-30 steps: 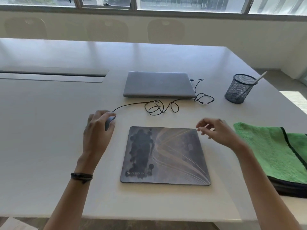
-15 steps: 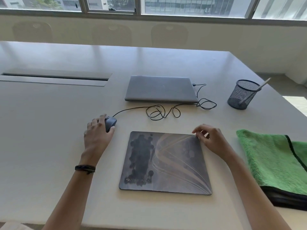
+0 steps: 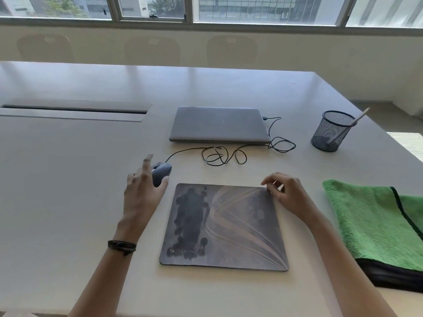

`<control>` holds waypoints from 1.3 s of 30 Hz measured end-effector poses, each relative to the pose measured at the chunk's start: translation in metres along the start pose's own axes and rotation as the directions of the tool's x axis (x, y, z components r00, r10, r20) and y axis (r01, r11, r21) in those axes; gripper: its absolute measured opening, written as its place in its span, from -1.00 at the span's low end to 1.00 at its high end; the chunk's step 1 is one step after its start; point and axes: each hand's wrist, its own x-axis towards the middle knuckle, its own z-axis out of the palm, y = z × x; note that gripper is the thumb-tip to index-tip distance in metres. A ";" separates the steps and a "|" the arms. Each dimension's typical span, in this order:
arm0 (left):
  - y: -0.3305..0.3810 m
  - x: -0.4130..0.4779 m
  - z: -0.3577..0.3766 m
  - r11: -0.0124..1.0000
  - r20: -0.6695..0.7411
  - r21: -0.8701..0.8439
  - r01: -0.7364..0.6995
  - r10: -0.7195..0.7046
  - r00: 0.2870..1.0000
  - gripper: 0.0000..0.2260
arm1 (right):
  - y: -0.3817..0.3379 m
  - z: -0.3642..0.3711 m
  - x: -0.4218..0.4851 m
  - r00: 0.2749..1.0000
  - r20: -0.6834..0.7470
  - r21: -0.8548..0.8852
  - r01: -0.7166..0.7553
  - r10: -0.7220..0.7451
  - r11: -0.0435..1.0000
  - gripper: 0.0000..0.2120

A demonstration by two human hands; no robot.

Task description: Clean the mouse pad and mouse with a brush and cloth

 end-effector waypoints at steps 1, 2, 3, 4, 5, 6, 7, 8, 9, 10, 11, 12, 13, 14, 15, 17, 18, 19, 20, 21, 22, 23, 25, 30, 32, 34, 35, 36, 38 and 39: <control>0.005 -0.004 0.001 1.000 0.008 0.000 -0.014 0.014 1.000 -0.41 | 0.000 0.000 0.000 1.000 -0.002 0.002 0.000 0.000 1.000 -0.82; 0.009 -0.008 0.001 1.000 0.017 0.000 -0.026 0.026 1.000 -0.42 | 0.000 0.000 0.000 1.000 -0.004 0.005 0.001 -0.001 1.000 -0.82; 0.014 -0.011 0.002 0.999 0.025 -0.002 -0.037 0.037 0.999 -0.43 | 0.000 0.000 0.000 1.000 -0.007 0.008 0.002 -0.002 1.000 -0.82; 0.018 -0.015 0.003 0.999 0.033 -0.004 -0.045 0.045 0.998 -0.44 | 0.001 0.000 0.000 1.000 -0.010 0.011 0.004 -0.004 1.000 -0.82; 0.023 -0.019 0.004 0.999 0.039 -0.003 -0.054 0.054 0.998 -0.45 | 0.001 0.000 0.000 1.000 -0.012 0.012 0.007 -0.006 1.000 -0.82; 0.027 -0.022 0.005 0.998 0.045 -0.001 -0.066 0.066 0.997 -0.46 | 0.001 0.000 -0.001 1.000 -0.013 0.012 0.009 -0.008 1.000 -0.82; 0.031 -0.026 0.006 0.997 0.051 0.001 -0.083 0.082 0.995 -0.48 | 0.001 0.000 -0.001 1.000 -0.013 0.011 0.010 -0.010 1.000 -0.82; 0.035 -0.030 0.008 0.995 0.056 0.002 -0.099 0.099 0.994 -0.50 | 0.001 0.000 -0.001 1.000 -0.014 0.010 0.011 -0.011 1.000 -0.82; 0.039 -0.034 0.009 0.994 0.062 -0.001 -0.113 0.113 0.992 -0.53 | 0.002 0.000 -0.001 1.000 -0.015 0.011 0.012 -0.012 1.000 -0.82; 0.043 -0.038 0.011 0.992 0.069 -0.007 -0.125 0.125 0.990 -0.55 | 0.002 0.000 -0.002 1.000 -0.016 0.012 0.014 -0.013 1.000 -0.82; 0.046 -0.041 0.013 0.991 0.077 -0.014 -0.136 0.136 0.988 -0.56 | 0.002 0.000 -0.002 1.000 -0.017 0.014 0.014 -0.014 1.000 -0.82; 0.050 -0.045 0.015 0.989 0.087 -0.022 -0.147 0.148 0.985 -0.57 | 0.002 0.000 -0.002 1.000 -0.017 0.013 0.014 -0.014 1.000 -0.82; 0.053 -0.048 0.016 0.987 0.095 -0.031 -0.158 0.160 0.982 -0.57 | 0.002 0.001 -0.002 1.000 -0.018 0.010 0.013 -0.013 1.000 -0.82; 0.057 -0.051 0.018 0.985 0.103 -0.038 -0.169 0.172 0.980 -0.57 | 0.002 0.001 -0.002 1.000 -0.018 0.006 0.014 -0.014 1.000 -0.82; 0.060 -0.054 0.020 0.983 0.108 -0.044 -0.179 0.183 0.977 -0.57 | 0.002 0.000 -0.002 1.000 -0.020 0.005 0.016 -0.016 1.000 -0.82; 0.066 -0.059 0.022 0.980 0.113 -0.053 -0.194 0.199 0.974 -0.57 | 0.001 0.000 -0.002 0.999 -0.022 0.005 0.024 -0.024 1.000 -0.82; 0.068 -0.062 0.024 0.978 0.116 -0.053 -0.200 0.205 0.972 -0.57 | 0.001 0.000 -0.002 0.999 -0.024 0.004 0.026 -0.026 1.000 -0.82; 0.070 -0.063 0.026 0.977 0.120 -0.052 -0.207 0.211 0.970 -0.57 | 0.000 0.000 -0.002 0.999 -0.025 0.003 0.026 -0.026 1.000 -0.82; 0.073 -0.065 0.028 0.976 0.127 -0.049 -0.212 0.217 0.968 -0.57 | 0.001 0.000 -0.002 0.999 -0.027 0.004 0.025 -0.024 1.000 -0.82; 0.074 -0.067 0.030 0.975 0.136 -0.047 -0.217 0.221 0.966 -0.56 | 0.001 0.000 -0.002 0.999 -0.027 0.007 0.023 -0.023 1.000 -0.82; 0.076 -0.068 0.031 0.975 0.143 -0.047 -0.219 0.224 0.964 -0.56 | 0.001 0.000 -0.002 0.999 -0.026 0.008 0.022 -0.022 1.000 -0.82; 0.079 -0.069 0.033 0.974 0.148 -0.048 -0.220 0.225 0.963 -0.55 | 0.001 0.000 -0.002 0.999 -0.024 0.007 0.021 -0.021 1.000 -0.82; 0.083 -0.070 0.036 0.974 0.157 -0.043 -0.223 0.227 0.961 -0.55 | 0.001 0.000 -0.002 1.000 -0.023 0.004 0.017 -0.017 1.000 -0.82; 0.092 -0.073 0.044 0.968 0.169 -0.003 -0.249 0.246 0.954 -0.54 | 0.002 0.000 -0.002 0.999 -0.025 0.010 0.021 -0.021 1.000 -0.82; 0.095 -0.074 0.046 0.967 0.175 0.012 -0.255 0.249 0.953 -0.54 | 0.002 0.000 -0.002 0.999 -0.026 0.011 0.024 -0.024 1.000 -0.82; 0.099 -0.076 0.048 0.966 0.180 0.040 -0.255 0.244 0.953 -0.54 | 0.002 0.000 -0.003 0.999 -0.027 0.011 0.027 -0.026 1.000 -0.82; 0.100 -0.077 0.049 0.965 0.184 0.058 -0.254 0.240 0.953 -0.54 | 0.002 0.000 -0.003 0.999 -0.028 0.012 0.028 -0.028 1.000 -0.82; 0.102 -0.078 0.049 0.965 0.188 0.077 -0.252 0.234 0.954 -0.54 | 0.002 0.000 -0.003 0.999 -0.028 0.014 0.030 -0.030 0.999 -0.82; 0.104 -0.078 0.051 0.962 0.204 0.121 -0.245 0.217 0.954 -0.53 | 0.002 0.000 -0.003 0.999 -0.028 0.018 0.028 -0.028 0.999 -0.82; 0.104 -0.078 0.051 0.960 0.219 0.143 -0.239 0.205 0.954 -0.52 | 0.002 0.000 -0.003 0.999 -0.026 0.018 0.025 -0.025 1.000 -0.82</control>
